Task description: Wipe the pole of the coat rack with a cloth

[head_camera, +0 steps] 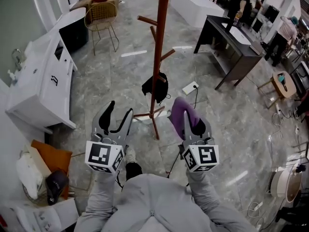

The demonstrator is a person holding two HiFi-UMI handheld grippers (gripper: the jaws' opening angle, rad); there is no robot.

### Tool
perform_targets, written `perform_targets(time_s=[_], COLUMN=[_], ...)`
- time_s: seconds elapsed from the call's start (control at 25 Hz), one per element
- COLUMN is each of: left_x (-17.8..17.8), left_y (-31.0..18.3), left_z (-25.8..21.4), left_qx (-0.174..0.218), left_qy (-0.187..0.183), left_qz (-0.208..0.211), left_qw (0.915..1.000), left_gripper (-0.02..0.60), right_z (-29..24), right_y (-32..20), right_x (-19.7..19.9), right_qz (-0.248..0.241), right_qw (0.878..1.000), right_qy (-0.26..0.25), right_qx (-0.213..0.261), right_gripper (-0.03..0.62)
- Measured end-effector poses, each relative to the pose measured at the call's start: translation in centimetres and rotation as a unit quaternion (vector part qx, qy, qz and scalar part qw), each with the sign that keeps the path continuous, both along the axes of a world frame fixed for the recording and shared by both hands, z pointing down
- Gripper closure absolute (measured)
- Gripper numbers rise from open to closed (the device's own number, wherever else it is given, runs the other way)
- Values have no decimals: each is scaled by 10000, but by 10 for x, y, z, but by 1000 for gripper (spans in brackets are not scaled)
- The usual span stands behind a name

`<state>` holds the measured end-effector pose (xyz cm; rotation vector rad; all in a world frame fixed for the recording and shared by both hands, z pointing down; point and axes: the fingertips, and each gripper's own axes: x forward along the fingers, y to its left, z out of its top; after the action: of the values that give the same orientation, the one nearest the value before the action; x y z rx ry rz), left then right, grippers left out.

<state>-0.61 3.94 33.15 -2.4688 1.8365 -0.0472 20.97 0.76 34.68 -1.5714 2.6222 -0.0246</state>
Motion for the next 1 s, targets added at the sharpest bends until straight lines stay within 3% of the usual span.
perform_targets(time_s=[0.56, 1.0], left_x=[-77, -84], left_y=[-156, -215], left_z=[-7, -6], left_qx=[40, 36], left_qy=[25, 152], left_qz=[952, 1748], left_qw=[9954, 9845], left_gripper=[314, 314], right_z=[-16, -45], right_y=[-109, -140], right_x=[-73, -89], right_qz=[947, 1651], right_qw=[9954, 9851], right_qy=[-11, 131], right_qx=[156, 454], right_gripper=[526, 526])
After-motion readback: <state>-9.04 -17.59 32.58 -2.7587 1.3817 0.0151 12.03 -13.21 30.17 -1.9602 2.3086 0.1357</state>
